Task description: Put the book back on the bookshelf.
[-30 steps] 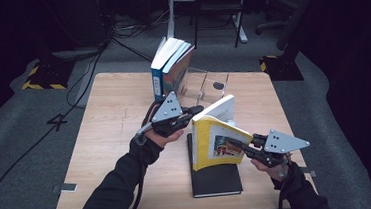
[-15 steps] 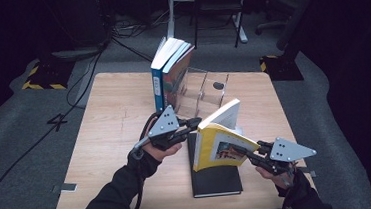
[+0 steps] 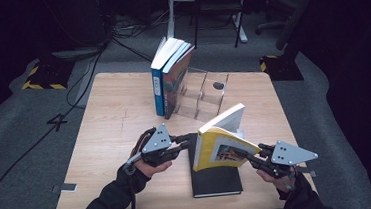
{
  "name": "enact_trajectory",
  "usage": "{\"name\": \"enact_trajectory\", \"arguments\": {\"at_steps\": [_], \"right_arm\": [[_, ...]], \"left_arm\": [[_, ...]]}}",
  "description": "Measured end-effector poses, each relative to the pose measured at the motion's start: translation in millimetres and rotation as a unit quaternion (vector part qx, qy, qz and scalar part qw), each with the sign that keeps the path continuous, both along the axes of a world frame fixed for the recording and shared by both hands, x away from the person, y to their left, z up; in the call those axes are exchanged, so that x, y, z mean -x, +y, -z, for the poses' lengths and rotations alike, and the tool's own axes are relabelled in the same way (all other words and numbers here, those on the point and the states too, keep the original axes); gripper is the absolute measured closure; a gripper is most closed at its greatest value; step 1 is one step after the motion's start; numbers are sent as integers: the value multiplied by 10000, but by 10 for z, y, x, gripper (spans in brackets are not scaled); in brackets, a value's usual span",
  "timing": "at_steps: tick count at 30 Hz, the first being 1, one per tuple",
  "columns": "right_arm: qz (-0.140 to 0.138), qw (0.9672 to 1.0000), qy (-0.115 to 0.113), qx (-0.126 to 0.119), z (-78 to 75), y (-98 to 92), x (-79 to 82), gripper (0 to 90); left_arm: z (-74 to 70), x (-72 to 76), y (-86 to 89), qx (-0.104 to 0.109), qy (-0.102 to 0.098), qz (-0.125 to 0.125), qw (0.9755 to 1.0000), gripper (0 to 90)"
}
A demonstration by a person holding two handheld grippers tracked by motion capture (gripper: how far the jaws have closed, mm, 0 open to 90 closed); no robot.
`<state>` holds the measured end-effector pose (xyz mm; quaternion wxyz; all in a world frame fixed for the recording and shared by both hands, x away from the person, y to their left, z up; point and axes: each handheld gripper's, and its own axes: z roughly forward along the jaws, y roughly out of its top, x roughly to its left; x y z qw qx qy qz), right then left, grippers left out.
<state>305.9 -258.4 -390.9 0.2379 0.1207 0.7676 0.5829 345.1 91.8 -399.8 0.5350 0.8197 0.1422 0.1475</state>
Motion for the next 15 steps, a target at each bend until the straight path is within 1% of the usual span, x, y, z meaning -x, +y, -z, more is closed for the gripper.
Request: {"name": "enact_trajectory", "arguments": {"at_steps": [2,3,4,5,6,8,9,10,12,15], "right_arm": [[1,10000,2,10,-1,3,4,858],[5,10000,-2,15,-1,4,6,858],[2,10000,4,9,1,3,4,857],[5,10000,10,2,3,0,0,857],[5,10000,10,2,3,0,0,857],[19,10000,32,-4,6,1,-1,855],[22,10000,24,8,8,0,-1,855],[23,10000,31,2,11,-1,-1,854],[25,10000,42,10,14,-5,-4,852],[28,10000,42,10,23,-5,-7,850]], "left_arm": [[64,16,-11,-121,45,11,9999,779],[103,28,-22,-184,102,50,9998,772],[126,36,-31,-233,107,65,9997,767],[182,66,-55,-378,130,62,9992,746],[182,66,-55,-378,130,62,9992,728],[233,98,-76,-388,244,116,9989,713],[250,121,-89,-435,255,113,9987,711],[271,147,-101,-459,253,162,9985,701],[309,183,-124,-464,298,211,9983,681],[380,193,-196,-488,390,258,9977,640]]}}
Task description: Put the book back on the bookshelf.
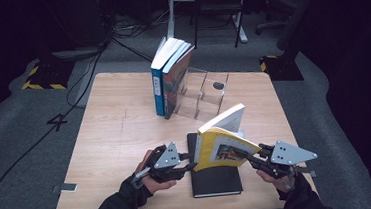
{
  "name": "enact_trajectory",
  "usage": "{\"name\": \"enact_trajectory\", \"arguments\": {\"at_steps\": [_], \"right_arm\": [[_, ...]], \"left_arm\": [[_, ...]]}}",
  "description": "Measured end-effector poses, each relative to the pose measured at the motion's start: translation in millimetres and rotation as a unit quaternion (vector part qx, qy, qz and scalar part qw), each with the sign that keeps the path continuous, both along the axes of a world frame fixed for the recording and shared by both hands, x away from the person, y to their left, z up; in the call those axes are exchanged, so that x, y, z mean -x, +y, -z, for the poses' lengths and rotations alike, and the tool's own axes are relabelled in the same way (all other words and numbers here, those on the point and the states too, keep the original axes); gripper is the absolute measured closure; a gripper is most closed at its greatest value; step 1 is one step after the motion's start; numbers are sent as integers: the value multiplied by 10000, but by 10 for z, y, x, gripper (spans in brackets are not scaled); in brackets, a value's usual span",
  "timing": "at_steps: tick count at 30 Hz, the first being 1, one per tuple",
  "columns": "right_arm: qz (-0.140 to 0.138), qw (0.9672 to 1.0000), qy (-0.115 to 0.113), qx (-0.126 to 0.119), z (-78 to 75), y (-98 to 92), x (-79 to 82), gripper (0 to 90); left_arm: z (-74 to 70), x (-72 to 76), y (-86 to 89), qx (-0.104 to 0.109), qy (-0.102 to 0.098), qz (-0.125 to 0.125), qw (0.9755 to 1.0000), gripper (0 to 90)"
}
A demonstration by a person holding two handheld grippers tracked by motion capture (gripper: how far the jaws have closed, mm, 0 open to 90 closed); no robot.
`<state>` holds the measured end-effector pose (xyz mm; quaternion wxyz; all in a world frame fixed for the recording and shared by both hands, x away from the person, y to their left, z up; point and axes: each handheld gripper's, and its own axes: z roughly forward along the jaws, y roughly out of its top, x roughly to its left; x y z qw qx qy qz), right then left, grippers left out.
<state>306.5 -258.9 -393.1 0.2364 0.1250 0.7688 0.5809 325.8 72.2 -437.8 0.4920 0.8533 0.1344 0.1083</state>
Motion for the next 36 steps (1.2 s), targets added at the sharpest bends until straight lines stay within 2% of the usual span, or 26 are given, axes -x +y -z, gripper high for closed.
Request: {"name": "enact_trajectory", "arguments": {"at_steps": [3,7,12,19,23,27,28,30,33,34,36], "right_arm": [[21,10000,-12,2,4,0,0,844],[26,10000,26,38,22,-11,-1,833],[-14,10000,57,73,47,-43,11,826],[49,9999,72,138,74,-75,18,776],[142,9995,29,268,88,-103,24,725],[375,9990,68,253,108,-170,-7,659],[461,9986,62,252,114,-186,-13,637],[580,9980,79,253,129,-217,-37,585],[869,9958,150,227,157,-245,-93,494],[869,9958,150,227,157,-245,-93,494],[1025,9943,146,258,181,-238,-125,429]], "left_arm": [[63,-16,-83,-36,60,33,10000,605],[143,-67,-204,-40,175,-91,9998,511],[148,-121,-306,74,108,-138,9998,418],[80,-189,-460,288,-16,-86,9995,412],[62,-199,-511,519,28,-74,9986,446],[7,-221,-507,630,-18,-20,9980,482],[-10,-218,-505,689,-21,45,9976,520],[-36,-209,-506,700,-89,71,9975,579],[-46,-212,-498,716,-54,183,9973,686],[-46,-212,-498,716,-54,183,9973,703],[-50,-214,-496,703,-72,236,9972,717]]}}
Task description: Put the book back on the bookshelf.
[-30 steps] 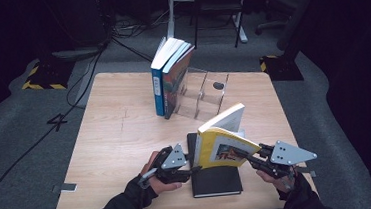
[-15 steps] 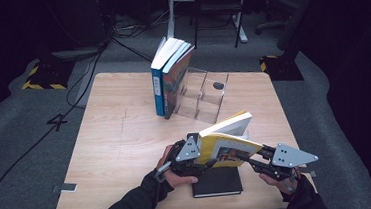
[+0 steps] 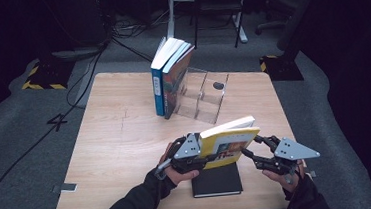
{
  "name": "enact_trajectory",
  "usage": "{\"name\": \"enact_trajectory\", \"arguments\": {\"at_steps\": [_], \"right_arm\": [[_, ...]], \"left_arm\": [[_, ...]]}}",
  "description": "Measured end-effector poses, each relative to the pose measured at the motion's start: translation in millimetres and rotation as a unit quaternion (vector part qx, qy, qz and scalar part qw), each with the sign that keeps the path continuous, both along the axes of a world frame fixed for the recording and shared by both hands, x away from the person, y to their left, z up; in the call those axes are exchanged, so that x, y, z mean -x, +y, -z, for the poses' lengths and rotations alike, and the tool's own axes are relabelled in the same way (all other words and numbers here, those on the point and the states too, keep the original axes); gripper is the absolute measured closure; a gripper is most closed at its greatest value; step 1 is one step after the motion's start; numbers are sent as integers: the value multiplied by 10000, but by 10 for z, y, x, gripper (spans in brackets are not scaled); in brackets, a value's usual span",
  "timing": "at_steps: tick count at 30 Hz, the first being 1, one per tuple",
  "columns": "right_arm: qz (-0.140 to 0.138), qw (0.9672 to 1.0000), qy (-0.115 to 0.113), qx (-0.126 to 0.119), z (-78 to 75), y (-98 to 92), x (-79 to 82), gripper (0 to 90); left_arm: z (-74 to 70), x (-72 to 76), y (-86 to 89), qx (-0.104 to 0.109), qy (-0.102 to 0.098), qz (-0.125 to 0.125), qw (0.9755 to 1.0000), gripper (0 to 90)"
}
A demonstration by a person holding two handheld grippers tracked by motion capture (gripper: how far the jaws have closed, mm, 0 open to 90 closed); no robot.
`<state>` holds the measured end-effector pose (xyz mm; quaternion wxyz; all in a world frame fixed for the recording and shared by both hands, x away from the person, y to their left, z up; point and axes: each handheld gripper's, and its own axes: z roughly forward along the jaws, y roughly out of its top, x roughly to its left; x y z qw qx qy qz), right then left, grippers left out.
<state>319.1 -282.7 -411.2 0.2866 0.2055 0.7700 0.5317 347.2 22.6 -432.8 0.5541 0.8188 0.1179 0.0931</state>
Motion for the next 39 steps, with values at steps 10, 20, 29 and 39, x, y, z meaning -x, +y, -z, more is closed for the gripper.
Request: {"name": "enact_trajectory", "arguments": {"at_steps": [10,20,29,39], "right_arm": [[-134,9996,265,-3,105,147,-141,356],[-234,9994,251,-6,117,189,-121,418],[-231,9994,248,-20,119,192,-125,416],[-193,9993,328,-13,129,171,-112,411]], "left_arm": [[-31,-33,7,23,-25,128,9999,680],[-308,-47,14,371,-202,110,9990,640],[-588,-80,-58,521,-298,58,9982,477],[-718,-123,-124,170,-278,102,9994,623]]}}
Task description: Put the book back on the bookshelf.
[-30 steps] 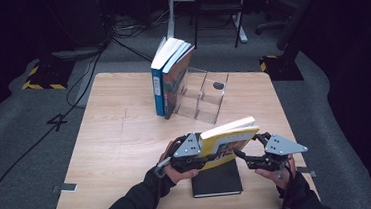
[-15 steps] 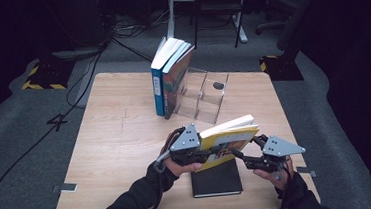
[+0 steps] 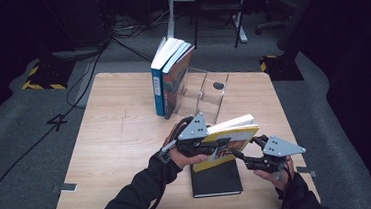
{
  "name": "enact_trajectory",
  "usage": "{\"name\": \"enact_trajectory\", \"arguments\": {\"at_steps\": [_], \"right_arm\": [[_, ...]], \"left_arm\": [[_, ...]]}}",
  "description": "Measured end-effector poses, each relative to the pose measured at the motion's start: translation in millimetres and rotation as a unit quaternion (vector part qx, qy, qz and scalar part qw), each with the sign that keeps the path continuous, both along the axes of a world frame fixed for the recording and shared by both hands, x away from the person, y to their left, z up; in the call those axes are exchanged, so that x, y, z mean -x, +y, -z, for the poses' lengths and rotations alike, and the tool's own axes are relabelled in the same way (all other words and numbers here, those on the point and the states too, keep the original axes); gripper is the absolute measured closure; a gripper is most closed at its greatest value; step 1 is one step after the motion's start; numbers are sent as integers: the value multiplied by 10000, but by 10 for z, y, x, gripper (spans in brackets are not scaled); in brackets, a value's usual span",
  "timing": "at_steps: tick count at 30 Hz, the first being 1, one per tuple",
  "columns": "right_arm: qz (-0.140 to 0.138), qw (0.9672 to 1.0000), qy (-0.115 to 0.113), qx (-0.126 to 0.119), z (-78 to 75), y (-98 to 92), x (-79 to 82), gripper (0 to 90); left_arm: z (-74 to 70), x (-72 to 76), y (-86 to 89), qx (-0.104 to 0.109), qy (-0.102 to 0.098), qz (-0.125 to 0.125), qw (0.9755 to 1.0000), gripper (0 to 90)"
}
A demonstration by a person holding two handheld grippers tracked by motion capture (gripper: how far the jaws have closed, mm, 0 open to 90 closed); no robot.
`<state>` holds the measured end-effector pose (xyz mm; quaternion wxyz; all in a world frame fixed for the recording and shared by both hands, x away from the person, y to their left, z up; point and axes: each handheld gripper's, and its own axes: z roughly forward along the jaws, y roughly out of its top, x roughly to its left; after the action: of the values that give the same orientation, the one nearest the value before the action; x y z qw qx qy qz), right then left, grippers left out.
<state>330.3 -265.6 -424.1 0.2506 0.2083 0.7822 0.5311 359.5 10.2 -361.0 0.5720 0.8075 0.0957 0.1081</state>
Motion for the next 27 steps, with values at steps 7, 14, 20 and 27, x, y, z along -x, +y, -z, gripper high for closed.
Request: {"name": "enact_trajectory", "arguments": {"at_steps": [7,14,20,27], "right_arm": [[-13,10000,63,26,10,1,4,412],[47,9999,100,18,12,-71,-2,413],[165,9998,101,-30,5,-168,-24,413],[274,9994,214,-68,40,-219,-62,402]], "left_arm": [[-6,-2,25,-9,137,18,9999,728],[-21,-88,56,73,80,-263,9996,747],[-144,-215,254,241,-100,-751,9968,749],[-283,-354,597,293,-431,-1578,9861,749]]}}
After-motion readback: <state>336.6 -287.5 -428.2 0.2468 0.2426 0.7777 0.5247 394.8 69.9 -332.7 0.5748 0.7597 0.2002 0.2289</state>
